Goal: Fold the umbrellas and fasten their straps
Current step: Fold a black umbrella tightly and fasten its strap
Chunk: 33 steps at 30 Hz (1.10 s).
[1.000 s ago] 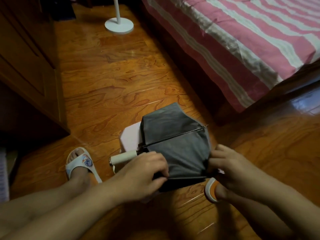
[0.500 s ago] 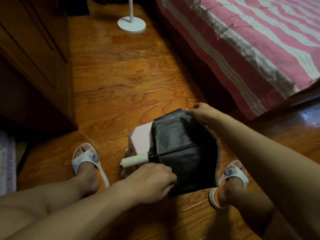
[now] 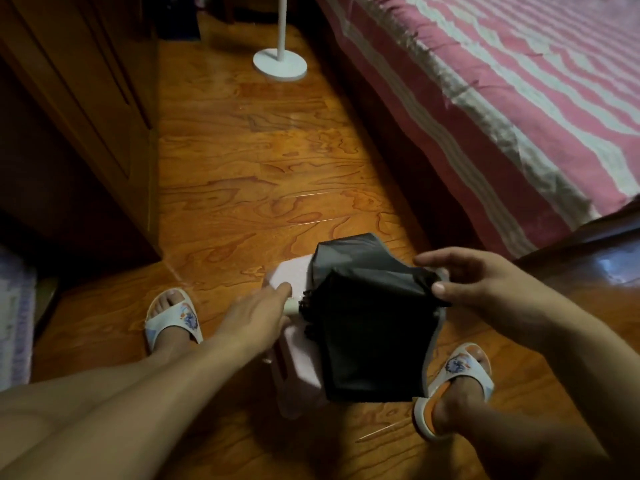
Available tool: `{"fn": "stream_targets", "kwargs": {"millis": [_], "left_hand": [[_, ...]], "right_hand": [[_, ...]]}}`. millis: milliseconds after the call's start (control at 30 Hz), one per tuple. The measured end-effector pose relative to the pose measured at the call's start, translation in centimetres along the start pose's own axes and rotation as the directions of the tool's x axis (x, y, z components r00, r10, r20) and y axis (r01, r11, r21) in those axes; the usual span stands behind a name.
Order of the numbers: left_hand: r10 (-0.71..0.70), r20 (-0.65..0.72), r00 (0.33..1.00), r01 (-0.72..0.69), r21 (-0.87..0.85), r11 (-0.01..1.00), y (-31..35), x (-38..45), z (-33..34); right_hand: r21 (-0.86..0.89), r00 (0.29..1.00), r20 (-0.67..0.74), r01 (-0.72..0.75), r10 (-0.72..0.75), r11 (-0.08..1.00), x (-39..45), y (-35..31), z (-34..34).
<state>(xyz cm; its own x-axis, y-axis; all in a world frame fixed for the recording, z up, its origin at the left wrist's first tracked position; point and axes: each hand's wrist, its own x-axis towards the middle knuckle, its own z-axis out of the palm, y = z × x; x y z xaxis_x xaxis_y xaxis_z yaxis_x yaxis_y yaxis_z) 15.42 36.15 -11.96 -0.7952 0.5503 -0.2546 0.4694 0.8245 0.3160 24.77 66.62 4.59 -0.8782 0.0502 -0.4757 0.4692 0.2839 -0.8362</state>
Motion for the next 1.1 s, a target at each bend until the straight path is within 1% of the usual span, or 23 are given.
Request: {"fn": "stream_targets", "kwargs": {"millis": [33, 67, 100, 167, 267, 300, 367, 400, 433, 467, 500, 533, 567, 600, 633, 667, 700, 767, 833, 900, 967, 1033, 1100], "left_hand": [[-0.006, -0.070, 0.998, 0.008, 0.024, 1.000, -0.5, 0.3, -0.3], [-0.022, -0.104, 0.994, 0.027, 0.047, 0.999, -0.9, 0.6, -0.4], [-0.041, -0.111, 0.993, 0.048, 0.056, 0.997, -1.3, 0.8, -0.4], [-0.095, -0.081, 0.992, 0.099, 0.046, 0.994, -1.5, 0.9, -0.2], [-0.141, -0.055, 0.989, 0.142, 0.028, 0.989, -1.1, 0.8, 0.4], [-0.174, -0.049, 0.983, 0.175, 0.018, 0.984, -0.9, 0.8, 0.1], [-0.244, -0.016, 0.970, 0.244, 0.028, 0.969, 0.4, 0.8, -1.1], [-0.268, -0.025, 0.963, 0.268, -0.011, 0.963, 1.4, 0.7, -2.0], [-0.282, -0.059, 0.958, 0.275, -0.100, 0.956, 2.7, 0.5, -3.0], [-0.286, -0.107, 0.952, 0.254, -0.247, 0.935, 4.0, 0.0, -4.1], [-0.284, -0.131, 0.950, 0.206, -0.424, 0.882, 5.3, -0.6, -5.2], [-0.265, -0.130, 0.955, 0.139, -0.594, 0.792, 6.4, -1.3, -6.0], [-0.232, -0.099, 0.968, 0.091, -0.718, 0.690, 7.3, -1.9, -6.6], [-0.185, -0.056, 0.981, 0.073, -0.781, 0.621, 8.0, -2.4, -7.2], [-0.140, -0.008, 0.990, 0.080, -0.787, 0.611, 8.4, -2.7, -7.3], [-0.118, 0.035, 0.992, 0.102, -0.770, 0.629, 8.6, -2.7, -7.2], [-0.131, 0.064, 0.989, 0.134, -0.749, 0.649, 8.6, -2.6, -7.0], [-0.189, 0.096, 0.977, 0.199, -0.729, 0.655, 8.3, -2.2, -6.5], [-0.209, 0.118, 0.971, 0.225, -0.754, 0.618, 8.0, -2.0, -6.1], [-0.181, 0.121, 0.976, 0.205, -0.790, 0.578, 7.9, -2.1, -6.0], [-0.162, 0.104, 0.981, 0.174, -0.838, 0.517, 7.9, -2.0, -6.1], [-0.137, 0.072, 0.988, 0.127, -0.879, 0.460, 7.7, -1.7, -6.2], [-0.125, 0.009, 0.992, 0.063, -0.900, 0.431, 7.3, -1.5, -6.1]], "right_hand": [[0.039, 1.000, -0.015, 0.028, -0.027, 0.999, -0.7, 0.3, 0.2], [0.066, 0.999, -0.028, 0.042, -0.040, 0.997, -1.2, 0.7, 0.2], [0.078, 0.999, -0.026, 0.046, -0.044, 0.996, -1.7, 1.1, 0.2], [0.047, 1.000, 0.030, 0.006, -0.008, 0.999, -2.4, 2.4, 0.2], [-0.134, 0.979, 0.150, -0.119, 0.139, 0.984, -3.3, 4.1, 0.3], [-0.174, 0.974, 0.153, -0.143, 0.170, 0.974, -3.3, 4.3, 0.4], [-0.140, 0.980, 0.107, -0.153, 0.168, 0.978, -3.2, 4.9, 0.6], [-0.105, 0.986, 0.071, -0.141, 0.149, 0.984, -3.0, 5.1, 0.5], [-0.063, 0.992, 0.031, -0.121, 0.123, 0.991, -2.8, 5.1, 0.5], [-0.017, 0.996, -0.007, -0.094, 0.094, 0.995, -2.6, 5.1, 0.6], [0.023, 0.997, -0.040, -0.060, 0.061, 0.998, -2.4, 5.0, 0.6], [0.052, 0.998, -0.064, -0.025, 0.028, 0.998, -2.2, 4.8, 0.7], [0.071, 0.997, -0.080, 0.006, 0.000, 0.997, -2.1, 4.6, 0.7], [0.080, 0.996, -0.087, 0.032, -0.025, 0.996, -1.9, 4.4, 0.8], [0.086, 0.995, -0.094, 0.052, -0.043, 0.995, -1.8, 4.1, 0.8], [0.090, 0.993, -0.106, 0.067, -0.058, 0.994, -1.6, 3.8, 0.9], [0.092, 0.990, -0.123, 0.085, -0.073, 0.992, -1.5, 3.6, 0.9], [0.096, 0.981, -0.159, 0.126, -0.110, 0.987, -1.1, 3.2, 0.8], [0.123, 0.974, -0.180, 0.163, -0.139, 0.979, -0.8, 2.9, 0.8], [0.148, 0.970, -0.183, 0.188, -0.160, 0.971, -0.5, 2.7, 0.7], [0.158, 0.968, -0.178, 0.205, -0.176, 0.966, -0.2, 2.6, 0.7], [0.171, 0.967, -0.173, 0.217, -0.188, 0.961, 0.0, 2.5, 0.5], [0.197, 0.965, -0.184, 0.222, -0.187, 0.955, 0.2, 2.5, 0.4]]}}
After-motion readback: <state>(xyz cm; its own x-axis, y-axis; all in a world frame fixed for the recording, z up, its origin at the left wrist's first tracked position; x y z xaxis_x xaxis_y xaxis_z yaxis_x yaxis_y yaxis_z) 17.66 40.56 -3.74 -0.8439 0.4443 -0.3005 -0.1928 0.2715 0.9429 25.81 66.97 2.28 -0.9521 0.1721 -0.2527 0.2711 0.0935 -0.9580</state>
